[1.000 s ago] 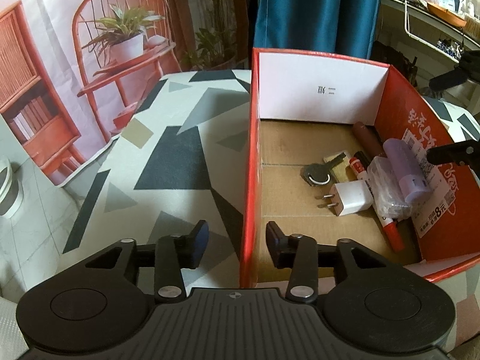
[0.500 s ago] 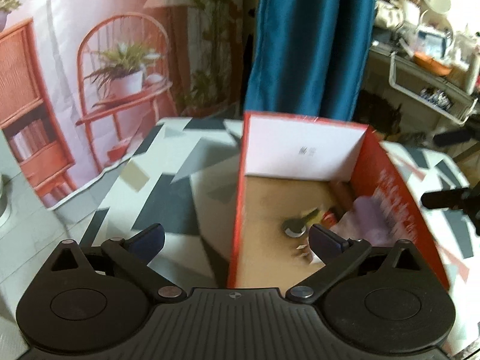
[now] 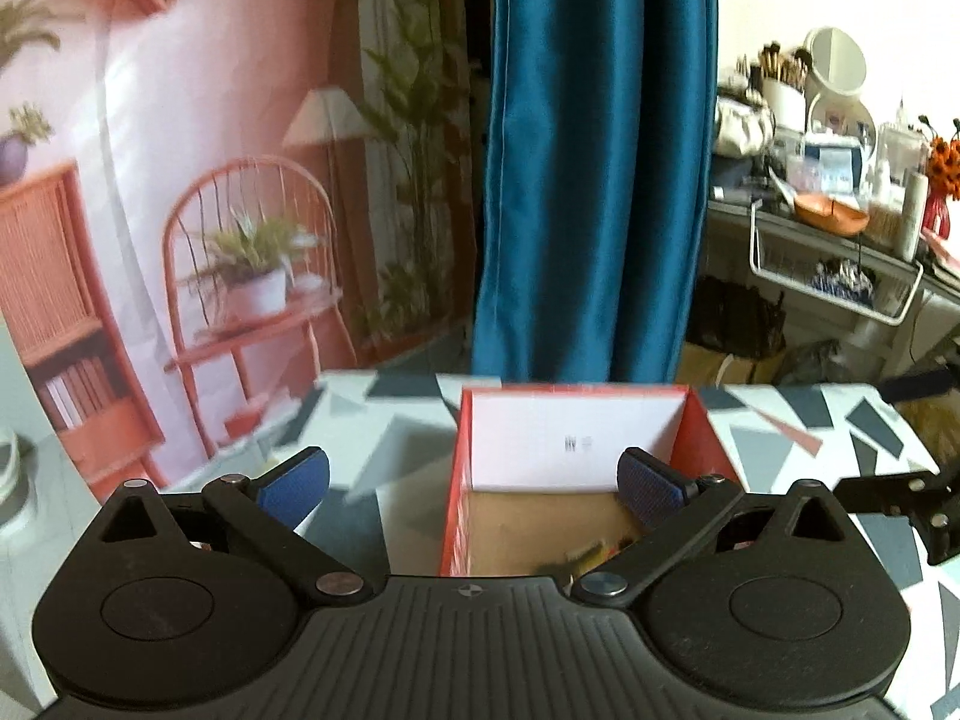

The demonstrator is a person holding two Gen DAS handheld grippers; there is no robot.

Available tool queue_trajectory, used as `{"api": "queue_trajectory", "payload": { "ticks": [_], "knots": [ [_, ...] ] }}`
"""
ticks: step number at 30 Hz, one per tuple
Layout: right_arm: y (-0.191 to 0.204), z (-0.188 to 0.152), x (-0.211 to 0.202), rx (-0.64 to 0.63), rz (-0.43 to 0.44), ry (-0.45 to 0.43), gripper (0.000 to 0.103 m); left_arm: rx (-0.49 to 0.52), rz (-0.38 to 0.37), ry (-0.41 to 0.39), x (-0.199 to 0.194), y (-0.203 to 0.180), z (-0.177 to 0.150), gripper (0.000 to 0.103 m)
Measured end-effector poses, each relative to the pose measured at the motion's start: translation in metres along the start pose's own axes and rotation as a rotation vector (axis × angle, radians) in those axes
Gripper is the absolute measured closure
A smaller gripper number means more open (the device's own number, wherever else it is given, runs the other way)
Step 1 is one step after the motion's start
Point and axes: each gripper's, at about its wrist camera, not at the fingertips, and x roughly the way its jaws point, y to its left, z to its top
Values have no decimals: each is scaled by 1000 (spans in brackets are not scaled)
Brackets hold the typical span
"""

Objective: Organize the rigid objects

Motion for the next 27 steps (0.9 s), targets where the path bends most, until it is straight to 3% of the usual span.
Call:
{"api": "queue_trajectory", "payload": {
  "ticks": [10, 16, 27],
  "knots": [
    [20, -3, -85, 146, -163, -185, 0, -17, 19, -127, -56, -17, 29, 0],
    [36, -21, -130, 206, -230, -290, 0, 3, 23, -150, -89, -30, 20, 0],
    [65, -65, -188, 308, -314, -368, 0, 11, 17, -208, -140, -36, 6, 0]
  ]
}}
